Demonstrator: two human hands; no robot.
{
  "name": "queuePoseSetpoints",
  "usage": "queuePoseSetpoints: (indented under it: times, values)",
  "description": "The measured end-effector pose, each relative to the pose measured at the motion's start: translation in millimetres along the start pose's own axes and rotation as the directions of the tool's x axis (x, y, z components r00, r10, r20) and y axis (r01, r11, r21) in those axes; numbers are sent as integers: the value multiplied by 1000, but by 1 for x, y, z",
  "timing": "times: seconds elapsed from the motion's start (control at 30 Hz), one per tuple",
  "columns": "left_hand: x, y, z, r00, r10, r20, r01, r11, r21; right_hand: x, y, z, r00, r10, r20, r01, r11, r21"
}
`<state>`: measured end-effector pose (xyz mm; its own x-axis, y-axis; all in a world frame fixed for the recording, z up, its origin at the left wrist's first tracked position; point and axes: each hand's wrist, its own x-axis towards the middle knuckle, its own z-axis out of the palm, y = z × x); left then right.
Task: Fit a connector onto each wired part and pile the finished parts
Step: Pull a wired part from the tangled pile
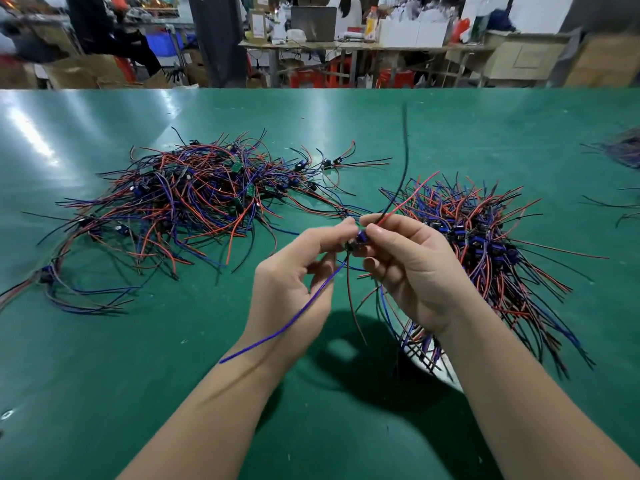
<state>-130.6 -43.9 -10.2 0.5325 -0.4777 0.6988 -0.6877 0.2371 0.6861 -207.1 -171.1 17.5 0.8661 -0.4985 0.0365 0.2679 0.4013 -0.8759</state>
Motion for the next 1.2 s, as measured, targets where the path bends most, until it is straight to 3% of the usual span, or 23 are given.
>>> queuePoseSetpoints:
  times: [0.1, 0.2, 0.3, 0.43, 0.53, 0.73, 0.97, 1.07, 1.13, 1.2]
  values:
    - [4, 2, -5, 986, -164, -16, 159, 973, -165, 0, -1, -1, 1000, -21, -18, 20, 999, -43]
    - [9, 7, -7, 878, -476, 38, 453, 805, -383, 0, 1, -1, 1000, -14, -25, 12, 996, -94]
    - [7, 8, -1, 803, -584, 120, 579, 716, -391, -1, 7, -1, 999, -21, -40, 13, 980, -199]
    - [6, 8, 1, 759, -622, 193, 634, 636, -439, 1, 6, -2, 989, -121, -84, 83, 931, -356]
    - [5, 8, 1, 764, -591, 260, 640, 640, -426, 3, -7, -7, 970, -182, -163, 138, 958, -253]
    - [-3, 11, 9, 824, -459, 332, 555, 772, -311, 4, -30, -22, 901, -232, -367, 235, 971, -36]
    - [-4, 15, 8, 795, -487, 361, 599, 725, -341, 5, -44, -41, 762, -268, -589, 429, 891, 149]
    - [0, 11, 8, 808, -572, 143, 576, 716, -395, 5, -38, -35, 810, -239, -536, 325, 943, 72]
    - [4, 6, 6, 797, -603, -17, 552, 740, -385, 2, -27, -24, 913, -194, -358, 177, 981, -81]
    - [6, 3, 4, 796, -601, -68, 537, 754, -379, -1, -11, -10, 979, -161, -128, 114, 943, -312]
